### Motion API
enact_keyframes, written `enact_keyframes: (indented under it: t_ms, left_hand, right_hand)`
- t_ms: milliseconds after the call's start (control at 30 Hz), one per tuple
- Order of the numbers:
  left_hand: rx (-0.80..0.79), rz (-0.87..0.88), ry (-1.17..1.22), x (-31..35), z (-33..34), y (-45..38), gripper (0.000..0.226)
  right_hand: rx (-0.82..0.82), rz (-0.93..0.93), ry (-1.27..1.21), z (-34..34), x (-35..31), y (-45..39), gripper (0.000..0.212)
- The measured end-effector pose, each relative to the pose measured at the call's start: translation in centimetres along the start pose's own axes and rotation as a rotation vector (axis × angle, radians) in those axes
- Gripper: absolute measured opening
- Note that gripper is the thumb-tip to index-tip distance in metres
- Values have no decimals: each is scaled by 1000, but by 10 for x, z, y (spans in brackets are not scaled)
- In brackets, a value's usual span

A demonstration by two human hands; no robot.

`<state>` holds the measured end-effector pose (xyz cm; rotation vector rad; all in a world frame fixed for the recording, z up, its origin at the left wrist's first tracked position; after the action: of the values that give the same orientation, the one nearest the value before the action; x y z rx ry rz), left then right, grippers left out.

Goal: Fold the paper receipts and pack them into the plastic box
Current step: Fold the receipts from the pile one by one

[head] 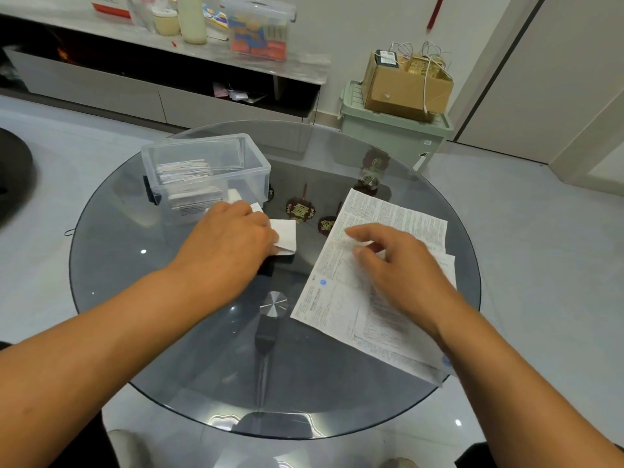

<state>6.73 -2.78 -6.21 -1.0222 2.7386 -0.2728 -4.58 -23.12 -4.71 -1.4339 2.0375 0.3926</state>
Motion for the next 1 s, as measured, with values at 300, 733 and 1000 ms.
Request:
enact_keyframes:
  t_ms: [300,733,1000]
  left_hand:
    - [-37,31,-18,17,-3,10,96]
    - [64,225,559,42,-11,11,47]
    - [-23,202,643,44,-5,14,53]
  right_hand:
    - [17,273,233,-50,38,-8,46]
    - [-73,265,140,-34,38,-14,84]
    - [117,378,148,-48,43,-14,58]
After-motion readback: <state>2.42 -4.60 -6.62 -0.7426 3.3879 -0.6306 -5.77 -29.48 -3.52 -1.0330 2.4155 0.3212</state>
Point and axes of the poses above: each hand's wrist, its own y-axis away from the middle knuckle, its own z-axis out of the palm, x = y × z, the point moved 3 cm from there along -y, towards the middle knuckle, and after that the axes turned 7 degrees about x, right-handed, at the moved point
